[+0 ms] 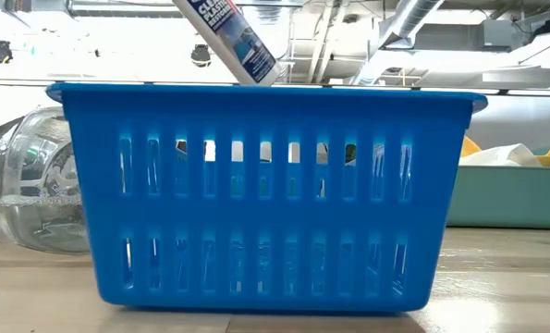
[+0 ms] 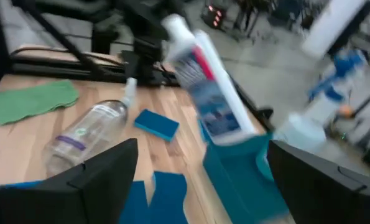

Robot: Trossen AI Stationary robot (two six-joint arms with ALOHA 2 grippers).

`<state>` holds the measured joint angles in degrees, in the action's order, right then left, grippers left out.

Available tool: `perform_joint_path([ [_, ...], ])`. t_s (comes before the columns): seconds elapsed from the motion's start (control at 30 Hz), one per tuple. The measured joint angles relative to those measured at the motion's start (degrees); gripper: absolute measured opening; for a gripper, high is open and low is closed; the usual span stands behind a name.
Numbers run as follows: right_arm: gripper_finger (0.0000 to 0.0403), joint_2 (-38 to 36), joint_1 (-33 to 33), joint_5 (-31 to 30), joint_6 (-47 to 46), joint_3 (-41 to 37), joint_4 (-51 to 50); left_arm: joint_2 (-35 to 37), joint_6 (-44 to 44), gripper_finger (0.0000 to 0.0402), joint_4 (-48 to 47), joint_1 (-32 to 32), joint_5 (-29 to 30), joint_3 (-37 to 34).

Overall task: Pick & Place Kitchen Items
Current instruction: Put the white plastic restorer bottle into the blue bin

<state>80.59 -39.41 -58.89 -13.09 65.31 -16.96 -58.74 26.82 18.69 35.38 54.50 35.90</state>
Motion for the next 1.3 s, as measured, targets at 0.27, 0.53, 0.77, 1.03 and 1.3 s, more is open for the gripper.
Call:
perform_joint_path([
  [0.27,0.0338,-14.8,-0.3,0.4,-8.2,-11.7,-0.1,0.0,-1.7,0.0110,-0.9,0.0,-0.1,0.0],
  [0.53,0.0335,-23.0,-3.7,-3.0,-9.4,-17.7,2.6,0.0,-1.9,0.0110,-1.0,0.0,-0.5,0.0],
  [0.77,0.0335,-23.3,-4.5,-3.1,-9.0,-17.8,3.3,0.0,-2.3,0.0110,-0.8,-0.1,-0.9,0.0],
  [1.03,0.0336,-23.3,-4.5,-3.0,-8.8,-17.8,3.3,0.0,-3.2,0.0110,-1.0,-0.1,-0.9,0.0],
  [1.3,0.0336,-23.3,-4.5,-2.6,-7.9,-17.8,3.3,0.0,-4.0,0.0110,-2.1,-2.3,-6.2,0.0],
])
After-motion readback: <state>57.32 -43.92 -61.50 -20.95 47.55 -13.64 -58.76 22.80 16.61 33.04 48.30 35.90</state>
